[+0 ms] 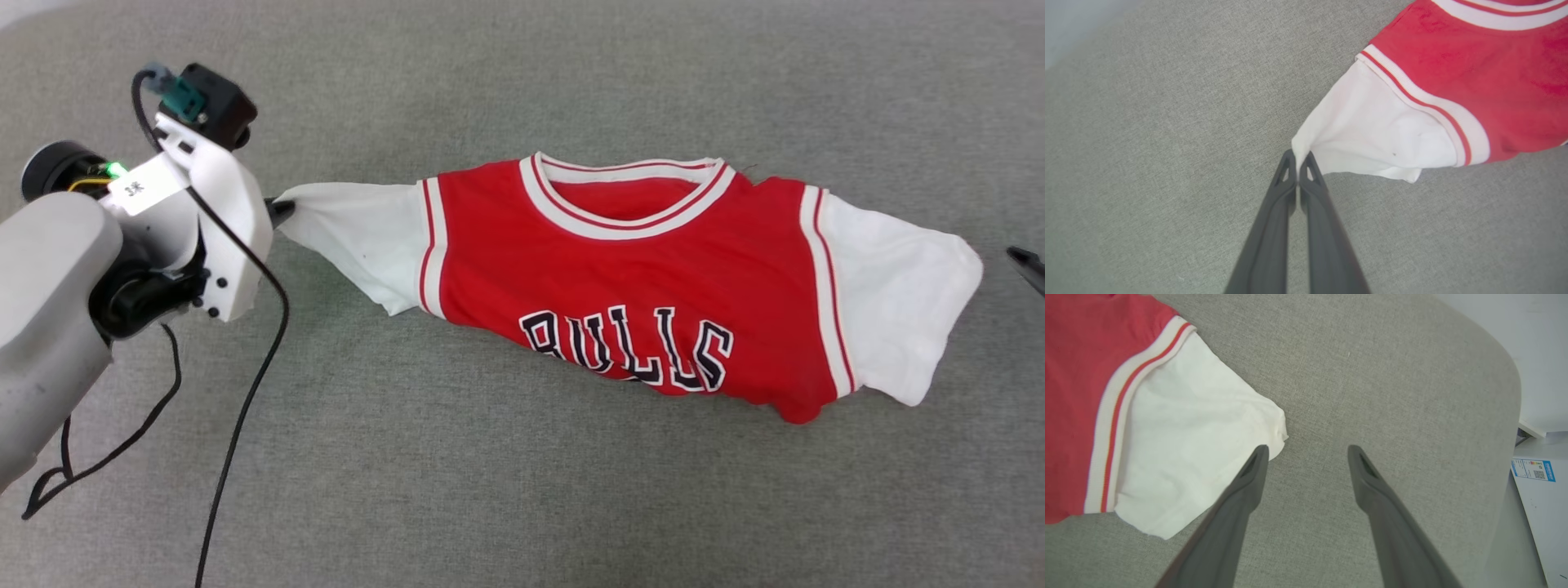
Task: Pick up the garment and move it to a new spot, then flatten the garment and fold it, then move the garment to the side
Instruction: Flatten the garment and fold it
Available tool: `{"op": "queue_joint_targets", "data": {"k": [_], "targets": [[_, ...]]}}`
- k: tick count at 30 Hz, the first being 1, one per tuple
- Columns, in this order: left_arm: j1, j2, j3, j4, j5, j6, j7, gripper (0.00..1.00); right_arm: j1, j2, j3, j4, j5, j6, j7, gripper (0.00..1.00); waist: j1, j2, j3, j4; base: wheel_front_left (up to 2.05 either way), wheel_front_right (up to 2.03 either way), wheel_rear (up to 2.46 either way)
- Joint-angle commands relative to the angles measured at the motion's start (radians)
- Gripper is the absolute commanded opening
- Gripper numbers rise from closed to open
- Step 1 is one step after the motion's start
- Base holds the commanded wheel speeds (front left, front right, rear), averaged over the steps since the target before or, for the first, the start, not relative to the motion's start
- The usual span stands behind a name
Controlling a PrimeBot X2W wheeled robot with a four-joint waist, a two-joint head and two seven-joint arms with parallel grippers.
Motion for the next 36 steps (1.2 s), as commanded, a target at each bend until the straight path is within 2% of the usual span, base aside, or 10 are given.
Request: {"op": "queue_joint_targets", "data": {"k": [1,4,7,14,19,20,21,29,36], "targets": [[-0.017,-0.003,-0.001,-0.007,0.009,0.0,-0.007,0.0,-0.02,-0.008,0.011,0.012,0.01,-0.001,0.03,1.0,0.0,0.0,0.022,0.017,0.0,0.0,0.0],[-0.036,-0.025,0.0,-0.026,0.02,0.0,-0.019,0.0,-0.063,-0.018,0.045,0.05,0.025,-0.001,0.118,1.0,0.0,0.0,0.048,0.037,0.0,0.0,0.0],[-0.052,-0.037,0.002,-0.038,0.028,0.0,-0.029,0.0,-0.09,0.003,0.067,0.093,0.037,-0.001,0.154,1.0,0.0,0.0,0.072,0.054,0.0,0.0,0.0],[-0.067,-0.053,0.001,-0.047,0.033,0.0,-0.047,0.0,-0.085,0.089,0.124,0.216,0.057,-0.001,0.145,1.0,0.0,0.0,0.104,0.071,0.0,0.0,0.0],[-0.055,-0.052,-0.006,-0.037,0.025,0.0,-0.058,0.0,-0.014,0.098,0.225,0.248,0.075,0.005,0.133,1.0,0.0,0.0,0.105,0.067,0.0,0.0,0.0],[-0.052,-0.051,-0.007,-0.035,0.022,0.0,-0.06,0.0,-0.019,0.093,0.233,0.243,0.068,0.005,0.107,0.25,0.0,0.0,0.102,0.064,0.0,0.0,0.0],[-0.049,-0.048,-0.008,-0.032,0.02,0.0,-0.061,0.0,-0.029,0.089,0.239,0.243,0.067,0.005,0.085,0.0,0.0,0.0,0.098,0.06,0.0,0.0,0.0],[-0.032,-0.045,-0.02,-0.019,0.027,0.0,-0.119,0.0,-0.159,0.036,0.222,0.258,0.051,-0.001,-0.119,0.0,0.0,0.0,0.005,0.027,0.0,0.0,0.0],[-0.028,-0.019,-0.019,-0.055,0.047,0.0,-0.212,0.0,-0.163,-0.016,0.243,0.229,0.084,-0.001,-0.267,0.0,0.0,0.0,-0.107,0.007,0.0,0.0,0.0]]}}
